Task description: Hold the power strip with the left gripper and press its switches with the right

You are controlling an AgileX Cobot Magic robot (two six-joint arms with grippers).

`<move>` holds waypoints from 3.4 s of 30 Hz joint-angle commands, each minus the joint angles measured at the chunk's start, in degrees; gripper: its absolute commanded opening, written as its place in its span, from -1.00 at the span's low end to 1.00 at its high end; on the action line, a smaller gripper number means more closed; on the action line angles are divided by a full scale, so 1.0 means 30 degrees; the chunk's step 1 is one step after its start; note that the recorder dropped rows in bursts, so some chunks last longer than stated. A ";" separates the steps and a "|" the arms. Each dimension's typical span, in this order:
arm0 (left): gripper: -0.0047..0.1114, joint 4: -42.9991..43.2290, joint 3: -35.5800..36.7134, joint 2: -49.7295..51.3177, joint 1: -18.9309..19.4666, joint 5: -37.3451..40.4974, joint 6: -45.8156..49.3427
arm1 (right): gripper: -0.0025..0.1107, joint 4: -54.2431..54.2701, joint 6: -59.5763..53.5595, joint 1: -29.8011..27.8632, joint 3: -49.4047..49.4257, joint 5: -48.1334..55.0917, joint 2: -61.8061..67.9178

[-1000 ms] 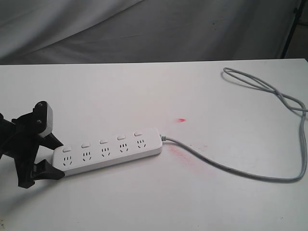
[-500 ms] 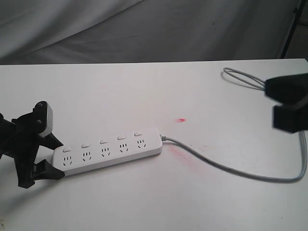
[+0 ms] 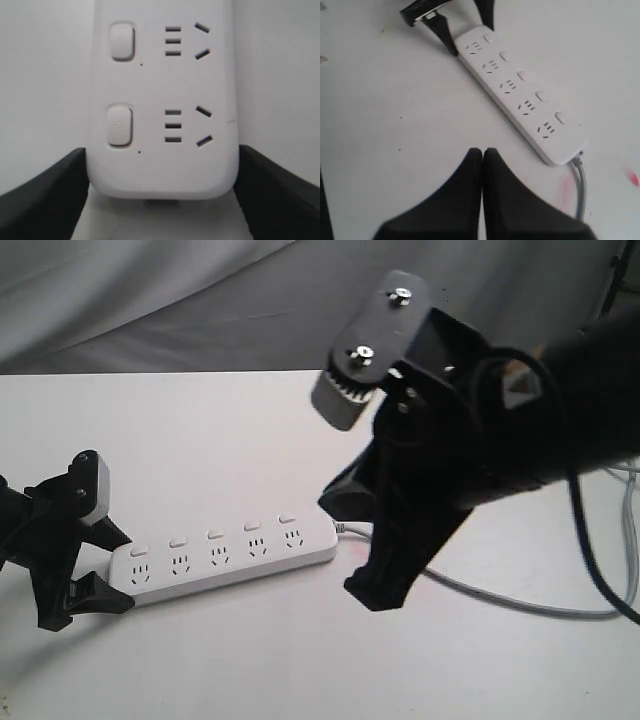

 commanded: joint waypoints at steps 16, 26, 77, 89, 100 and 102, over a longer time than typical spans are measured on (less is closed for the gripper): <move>0.23 0.0147 -0.0020 -0.0005 0.0002 0.0173 0.0056 | -0.96 0.5513 -0.7872 0.0096 -0.5842 0.0901 0.9003; 0.23 0.0147 -0.0020 -0.0005 0.0002 0.0173 0.0056 | -0.96 1.0452 -1.4248 0.0056 -0.6098 -0.0522 1.1188; 0.23 0.0147 -0.0020 -0.0005 0.0002 0.0173 0.0056 | -0.19 1.4127 -1.8841 0.0083 -1.4075 -0.2020 1.9803; 0.23 0.0147 -0.0020 -0.0005 0.0002 0.0173 0.0056 | -0.13 1.4869 -2.0718 0.0324 -1.4075 -0.3743 2.0039; 0.23 0.0147 -0.0020 -0.0005 0.0002 0.0173 0.0056 | -0.13 1.4800 -2.0801 0.0545 -1.4075 -0.4256 2.0039; 0.23 0.0147 -0.0020 -0.0005 0.0002 0.0173 0.0056 | -0.13 1.4800 -2.0801 0.0545 -1.4075 -0.4256 2.0219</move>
